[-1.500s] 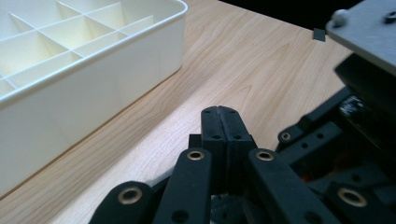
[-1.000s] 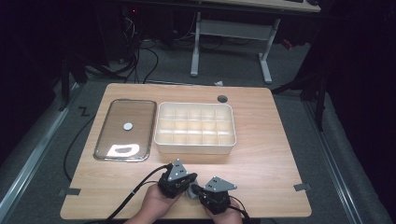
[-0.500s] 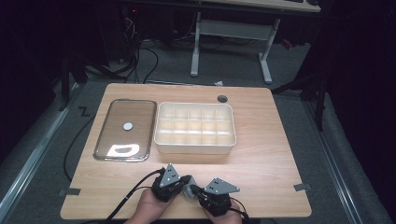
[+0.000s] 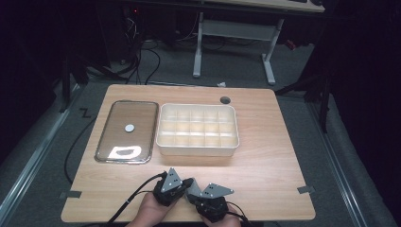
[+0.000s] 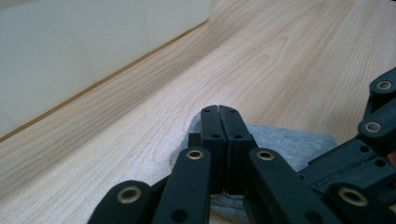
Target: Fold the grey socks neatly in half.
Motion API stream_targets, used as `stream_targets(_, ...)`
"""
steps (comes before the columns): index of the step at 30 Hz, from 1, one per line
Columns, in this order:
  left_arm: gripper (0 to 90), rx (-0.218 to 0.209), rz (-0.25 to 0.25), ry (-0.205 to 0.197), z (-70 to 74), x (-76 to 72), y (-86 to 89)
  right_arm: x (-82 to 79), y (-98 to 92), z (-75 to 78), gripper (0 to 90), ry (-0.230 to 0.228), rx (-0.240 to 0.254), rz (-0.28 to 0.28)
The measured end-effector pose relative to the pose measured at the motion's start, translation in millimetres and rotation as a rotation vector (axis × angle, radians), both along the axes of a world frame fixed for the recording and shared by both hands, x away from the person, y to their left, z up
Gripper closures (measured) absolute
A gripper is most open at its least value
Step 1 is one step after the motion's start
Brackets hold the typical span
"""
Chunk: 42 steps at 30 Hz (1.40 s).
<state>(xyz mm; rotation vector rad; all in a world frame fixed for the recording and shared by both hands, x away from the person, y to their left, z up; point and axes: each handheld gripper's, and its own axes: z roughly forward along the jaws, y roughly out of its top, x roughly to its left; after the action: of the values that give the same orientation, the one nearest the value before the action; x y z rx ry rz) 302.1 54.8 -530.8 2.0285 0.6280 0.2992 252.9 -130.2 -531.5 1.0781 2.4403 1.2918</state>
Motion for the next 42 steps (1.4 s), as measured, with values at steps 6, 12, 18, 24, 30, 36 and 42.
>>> stream_targets(6, 89.2, -0.001, 0.001, -0.004, -0.1, -0.5, -0.2, 1.2, -1.3, 4.0, 85.6, 0.020, 0.017, 0.009)
stream_targets(12, 88.8, -0.002, -0.003, 0.002, 0.1, 0.1, 0.6, 2.5, -11.9, 21.9, 78.1, -0.002, 0.013, -0.035)
stream_targets(18, 88.0, -0.008, -0.005, 0.004, 0.0, 0.3, 1.0, 9.5, -26.3, 22.0, 66.4, 0.030, -0.002, -0.109)
stream_targets(24, 86.7, -0.010, -0.007, 0.005, 0.0, 0.2, 1.2, 15.6, -29.5, 22.6, 56.0, 0.076, 0.001, -0.132)
stream_targets(30, 85.9, -0.015, -0.009, 0.006, 0.0, -0.1, 1.5, 21.0, -27.1, 20.1, 45.2, 0.124, -0.009, -0.123)
stream_targets(36, 85.3, -0.016, -0.013, 0.012, 0.1, 0.3, 2.0, 21.9, -24.6, 19.1, 41.8, 0.133, -0.019, -0.130)
stream_targets(42, 84.7, -0.022, -0.013, 0.013, 0.0, 0.3, 2.3, 23.7, -23.0, 17.8, 42.2, 0.142, -0.018, -0.120)
